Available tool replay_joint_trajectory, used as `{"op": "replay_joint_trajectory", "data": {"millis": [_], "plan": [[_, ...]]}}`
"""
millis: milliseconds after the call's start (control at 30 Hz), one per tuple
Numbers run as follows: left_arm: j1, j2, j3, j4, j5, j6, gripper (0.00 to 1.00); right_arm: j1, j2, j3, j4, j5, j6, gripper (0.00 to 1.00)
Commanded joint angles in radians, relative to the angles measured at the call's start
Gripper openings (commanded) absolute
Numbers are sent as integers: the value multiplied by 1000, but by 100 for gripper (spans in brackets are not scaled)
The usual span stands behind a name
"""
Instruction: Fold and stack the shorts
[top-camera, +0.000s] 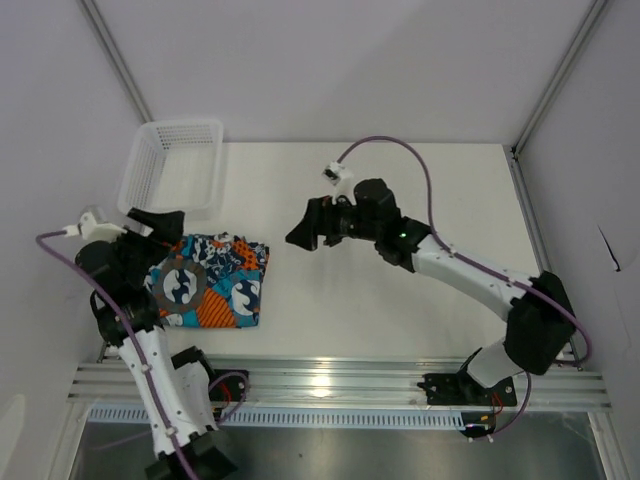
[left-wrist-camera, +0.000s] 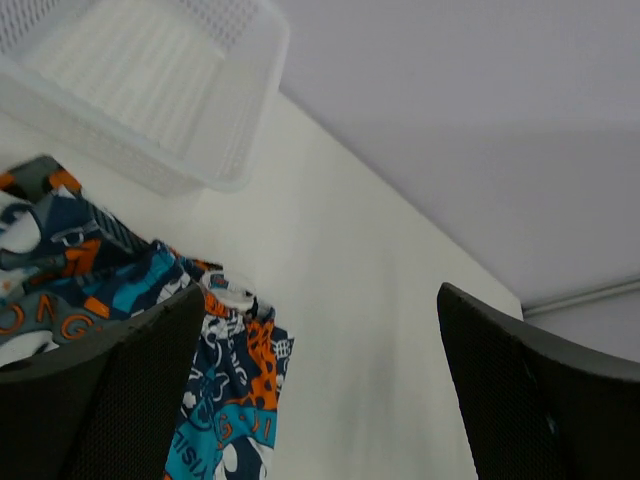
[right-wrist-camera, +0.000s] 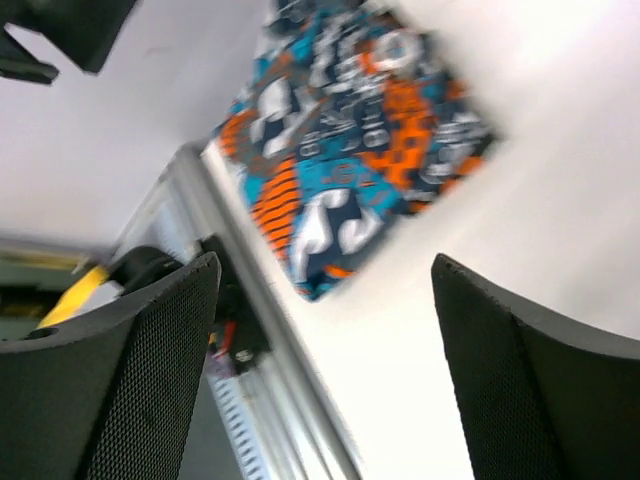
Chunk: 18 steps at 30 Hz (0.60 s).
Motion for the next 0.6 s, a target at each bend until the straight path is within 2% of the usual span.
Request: {"op": "replay_joint_trajectory", "data": {"millis": [0,33,67,100,133,167,200,233,267,333,367,467,567], "plan": [[-175,62,20,-68,-186,37,99,-43,-175,-100,-110,212,-140,88],[-220,36,5,-48,-227,25,99,-54,-215,-131,-110,253,-150,92],[-307,-12,-9,-19,-307,20,99,-57,-256,-162,-112,360,-173,97],[-400,-20,-12,-15,-341,19,99,-63,-339,-228,-107,402,-202,100],[-401,-14,-11,-14,-370,22,99,-71,-376,-262,-99,428,-203,99],[-503,24,-2,-24,-399,28,99,-78,-408,-292,-96,516,-222,99],[-556,47,-3,-27,-469,34,99,-94,-436,-341,-95,545,-232,99],[-614,67,-5,-23,-507,42,99,-129,-480,-360,-96,560,-238,99],[-738,84,-11,-15,-540,43,99,-150,-497,-379,-98,569,-242,99],[-852,109,-35,24,-652,48,99,-189,-545,-414,-121,601,-236,99],[-956,114,-46,53,-682,54,99,-209,-563,-428,-128,623,-236,99],[-1119,127,-48,51,-841,84,99,-229,-668,-494,-144,720,-244,99],[-1182,127,-63,32,-904,115,99,-235,-804,-579,-136,802,-272,100]]}}
